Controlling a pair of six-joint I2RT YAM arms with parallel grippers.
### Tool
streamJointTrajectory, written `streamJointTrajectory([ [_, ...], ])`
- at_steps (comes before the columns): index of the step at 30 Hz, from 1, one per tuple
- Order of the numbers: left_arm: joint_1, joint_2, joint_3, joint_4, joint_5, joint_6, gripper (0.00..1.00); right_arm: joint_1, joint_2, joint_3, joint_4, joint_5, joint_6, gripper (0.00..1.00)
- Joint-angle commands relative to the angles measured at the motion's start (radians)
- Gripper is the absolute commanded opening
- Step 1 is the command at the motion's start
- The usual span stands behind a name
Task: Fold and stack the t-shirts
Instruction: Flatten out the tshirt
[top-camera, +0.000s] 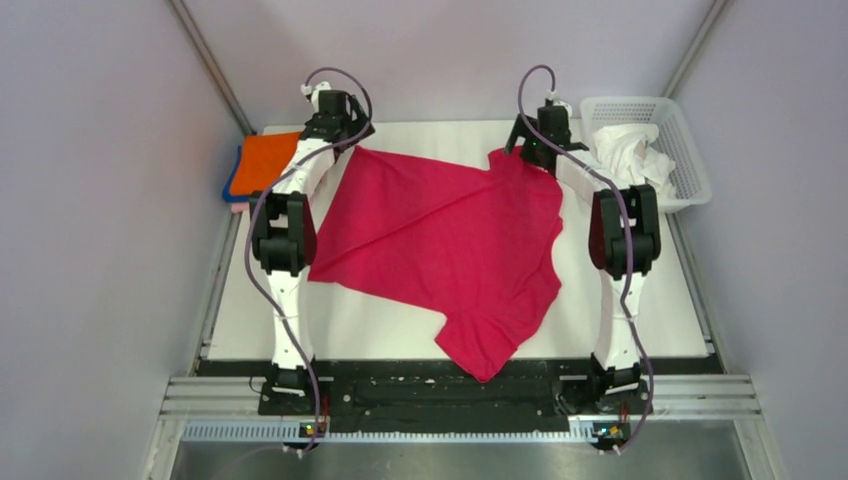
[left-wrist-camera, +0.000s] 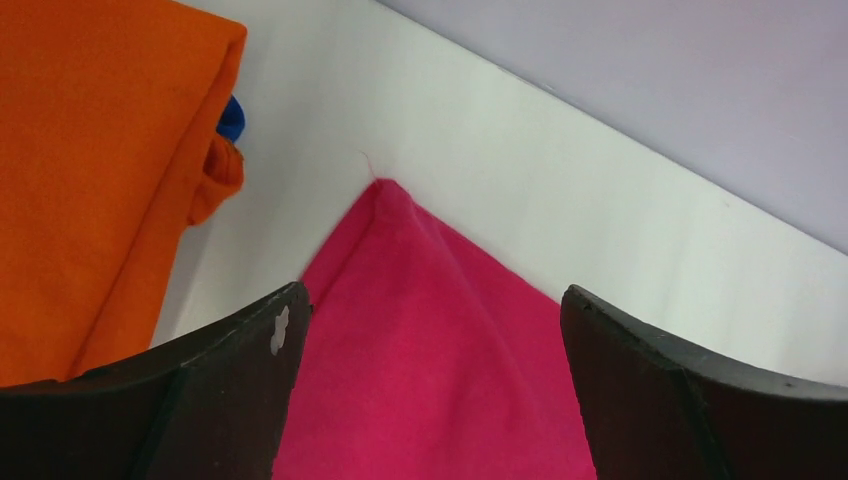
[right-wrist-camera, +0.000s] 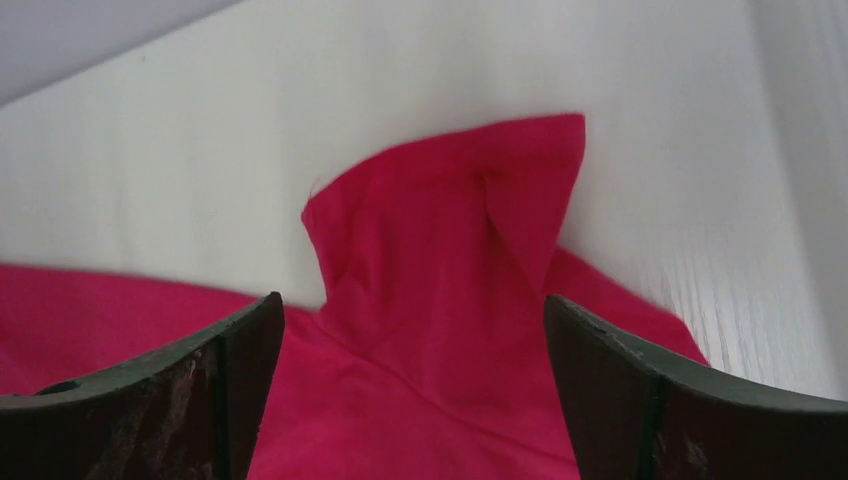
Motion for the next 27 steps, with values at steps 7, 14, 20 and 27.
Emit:
streamJointTrajectory([
  [7,-0.056,-0.358,-0.370,0.062,0.155,-0.026,0.99,-0.004,-0.163,-0.253,0.111,-0.203,0.013,0.99],
  [14,-0.056,-0.390,-0.492,0.052,0.141,-0.058,0.99,-0.005,-0.042,-0.153,0.101,-0.137,0.022,0.99],
  [20,-0.056,-0.374,-0.475,0.015,0.115,-0.054,0.99,-0.019,0.164,0.200,-0.005,0.058,-0.075,0.99],
  [27,-0.056,-0.399,-0.475,-0.044,0.080,-0.044,0.99,-0.021,0.151,0.318,-0.118,0.018,-0.111,0.99],
])
